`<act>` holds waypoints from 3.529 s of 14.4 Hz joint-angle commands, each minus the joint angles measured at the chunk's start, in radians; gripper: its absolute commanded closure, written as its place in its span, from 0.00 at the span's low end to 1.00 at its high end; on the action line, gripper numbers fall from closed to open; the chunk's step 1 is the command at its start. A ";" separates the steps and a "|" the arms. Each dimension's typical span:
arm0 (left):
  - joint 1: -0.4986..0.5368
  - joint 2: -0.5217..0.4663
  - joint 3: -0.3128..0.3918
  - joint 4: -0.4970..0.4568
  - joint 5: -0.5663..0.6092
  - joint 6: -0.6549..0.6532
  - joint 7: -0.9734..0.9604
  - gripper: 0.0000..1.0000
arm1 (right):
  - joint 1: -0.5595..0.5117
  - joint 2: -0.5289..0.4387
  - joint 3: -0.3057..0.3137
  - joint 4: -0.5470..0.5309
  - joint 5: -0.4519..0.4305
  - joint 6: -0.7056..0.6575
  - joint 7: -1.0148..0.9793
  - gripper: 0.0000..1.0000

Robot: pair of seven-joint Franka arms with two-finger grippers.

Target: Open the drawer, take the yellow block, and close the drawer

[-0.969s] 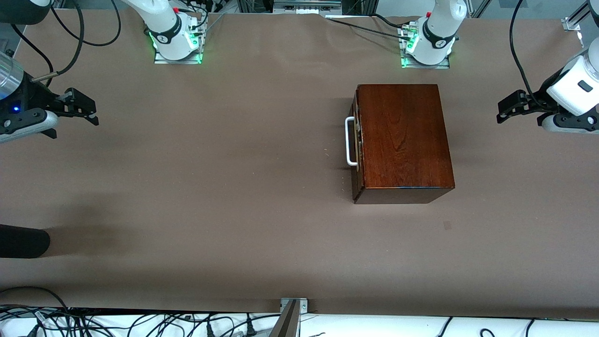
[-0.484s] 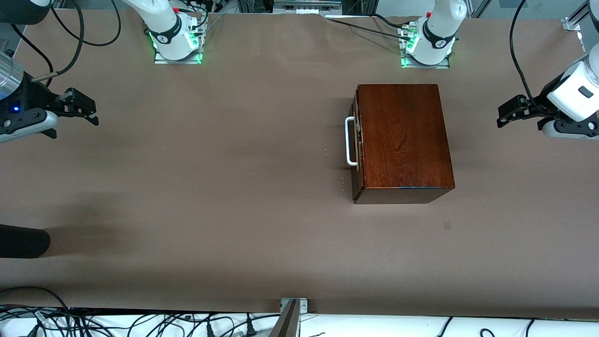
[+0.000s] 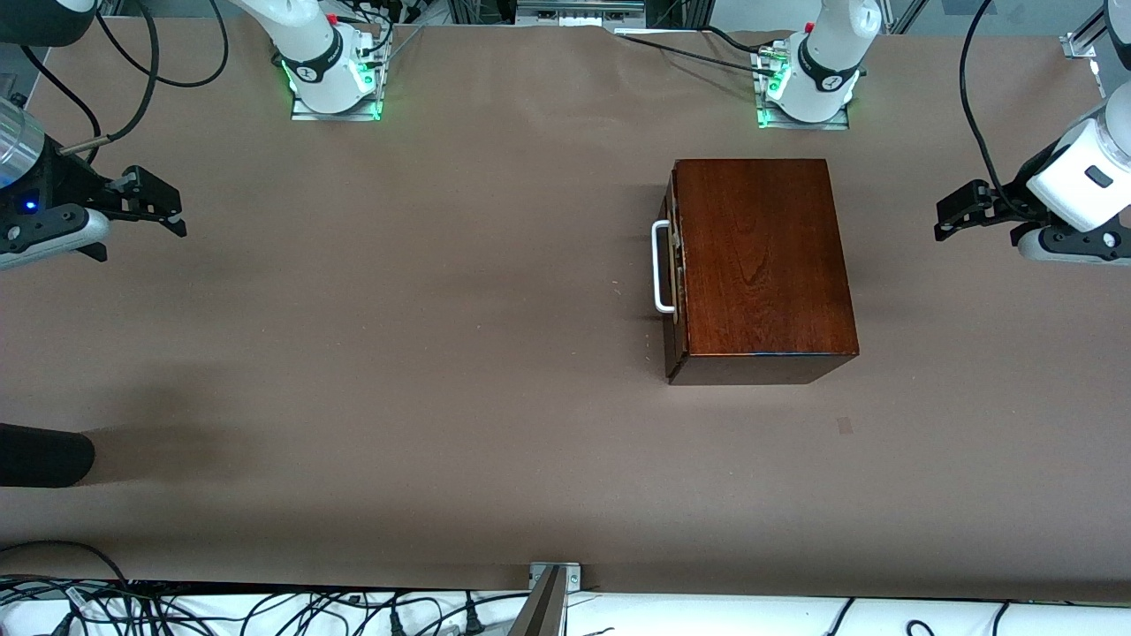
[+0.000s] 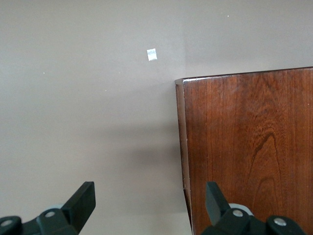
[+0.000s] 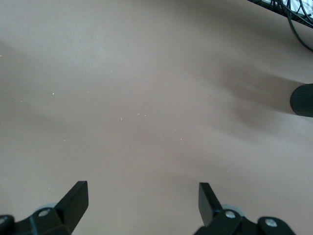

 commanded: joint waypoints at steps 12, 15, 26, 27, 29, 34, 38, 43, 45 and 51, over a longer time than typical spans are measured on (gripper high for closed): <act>-0.303 0.254 -0.151 0.119 -0.010 0.146 -0.343 0.00 | 0.002 -0.005 0.003 0.007 0.001 -0.009 0.011 0.00; -0.404 0.324 -0.153 0.116 -0.010 0.201 -0.433 0.00 | 0.002 -0.005 0.003 0.007 0.001 -0.009 0.011 0.00; -0.558 0.437 -0.153 0.027 0.191 0.221 -0.572 0.00 | 0.002 -0.005 0.003 0.007 0.001 -0.009 0.011 0.00; -0.567 0.446 -0.153 0.023 0.196 0.222 -0.589 0.00 | 0.002 -0.005 0.003 0.008 0.001 -0.009 0.011 0.00; -0.575 0.460 -0.153 0.021 0.197 0.236 -0.624 0.00 | 0.002 -0.005 0.003 0.007 0.001 -0.009 0.011 0.00; -0.616 0.515 -0.153 0.019 0.281 0.268 -0.701 0.00 | 0.002 -0.005 0.003 0.008 0.001 -0.009 0.011 0.00; -0.624 0.533 -0.154 0.023 0.305 0.324 -0.738 0.00 | 0.002 -0.005 0.003 0.008 0.001 -0.009 0.011 0.00; -0.654 0.540 -0.154 0.052 0.289 0.382 -0.827 0.00 | 0.000 -0.004 0.003 0.008 0.001 -0.009 0.011 0.00; -0.662 0.553 -0.154 0.055 0.291 0.429 -0.836 0.00 | 0.000 -0.002 0.001 0.007 0.003 -0.009 0.009 0.00; -0.714 0.581 -0.154 0.096 0.254 0.546 -0.971 0.00 | 0.000 -0.002 -0.001 0.008 0.001 -0.009 0.006 0.00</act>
